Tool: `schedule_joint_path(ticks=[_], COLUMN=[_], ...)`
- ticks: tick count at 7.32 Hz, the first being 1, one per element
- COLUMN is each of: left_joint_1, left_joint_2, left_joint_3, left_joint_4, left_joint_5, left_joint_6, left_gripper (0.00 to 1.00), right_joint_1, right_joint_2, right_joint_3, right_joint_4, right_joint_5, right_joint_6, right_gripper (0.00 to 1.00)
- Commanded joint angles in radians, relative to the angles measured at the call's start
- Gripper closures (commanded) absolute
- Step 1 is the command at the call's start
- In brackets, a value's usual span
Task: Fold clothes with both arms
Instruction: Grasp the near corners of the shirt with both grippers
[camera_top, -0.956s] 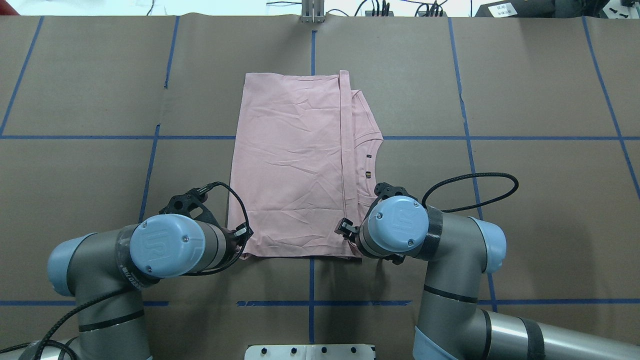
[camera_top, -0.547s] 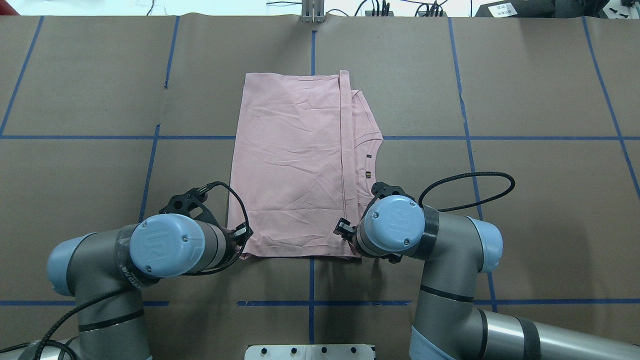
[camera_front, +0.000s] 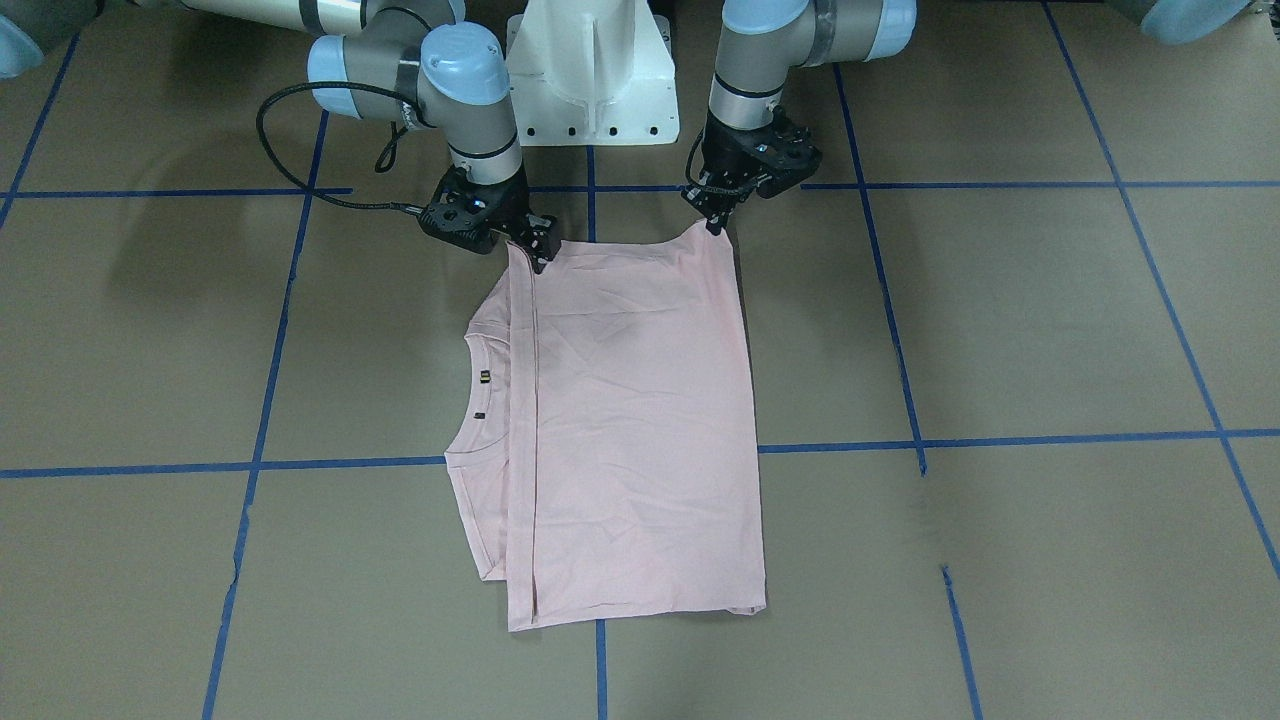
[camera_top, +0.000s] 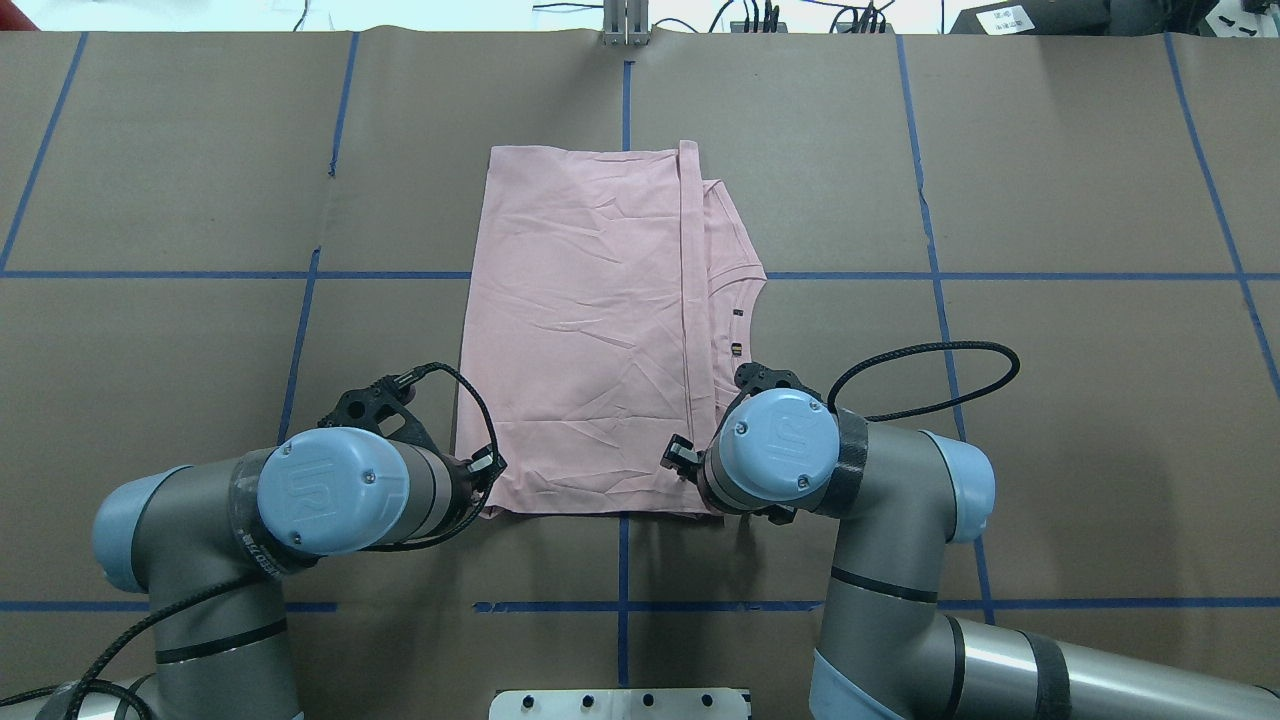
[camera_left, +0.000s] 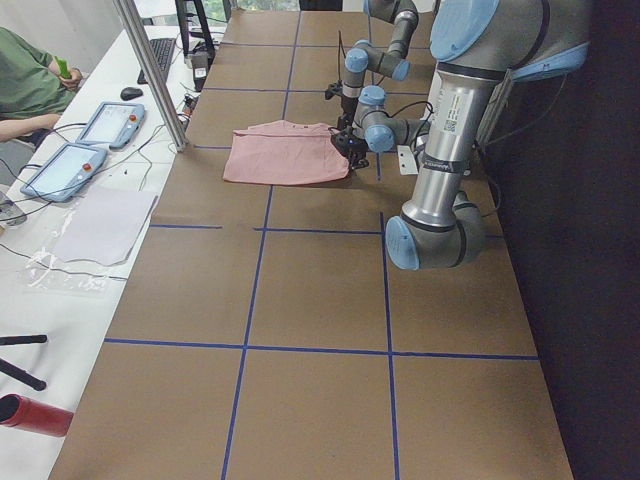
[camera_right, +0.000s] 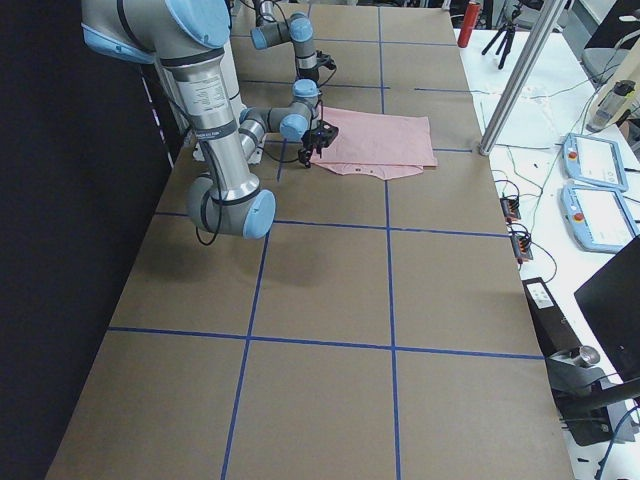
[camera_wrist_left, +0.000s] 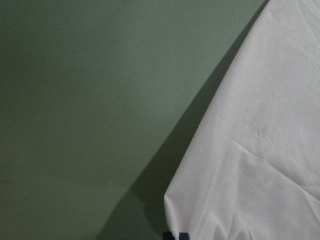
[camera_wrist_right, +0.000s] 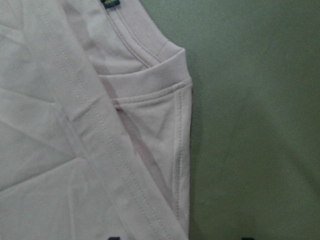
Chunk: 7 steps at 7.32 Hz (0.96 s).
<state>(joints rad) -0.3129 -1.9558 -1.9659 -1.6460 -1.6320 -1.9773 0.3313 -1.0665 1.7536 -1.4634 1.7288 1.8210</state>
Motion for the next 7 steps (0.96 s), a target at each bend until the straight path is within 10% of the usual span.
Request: schedule_joint_path(ticks=[1,3,7], left_joint_1=[0.000,0.000,0.002], left_joint_2=[0.000,0.000,0.000], left_joint_3=[0.001,0.001,0.008], left_joint_4=[0.000,0.000,0.000], left_joint_5=[0.000,0.001,0.001], left_joint_6=[0.000,0.002,0.002], left_gripper=[1.00,1.00,1.00], right_joint_1=[0.000,0.000,0.002], right_joint_2=[0.000,0.000,0.003], right_joint_3=[0.000,0.000,0.006], right_joint_4=[0.000,0.000,0.002], right_joint_5=[0.000,0.000,-0.003], right_joint_6=[-0.002,-0.014,-0.026], right_gripper=[0.50,0.95,1.00])
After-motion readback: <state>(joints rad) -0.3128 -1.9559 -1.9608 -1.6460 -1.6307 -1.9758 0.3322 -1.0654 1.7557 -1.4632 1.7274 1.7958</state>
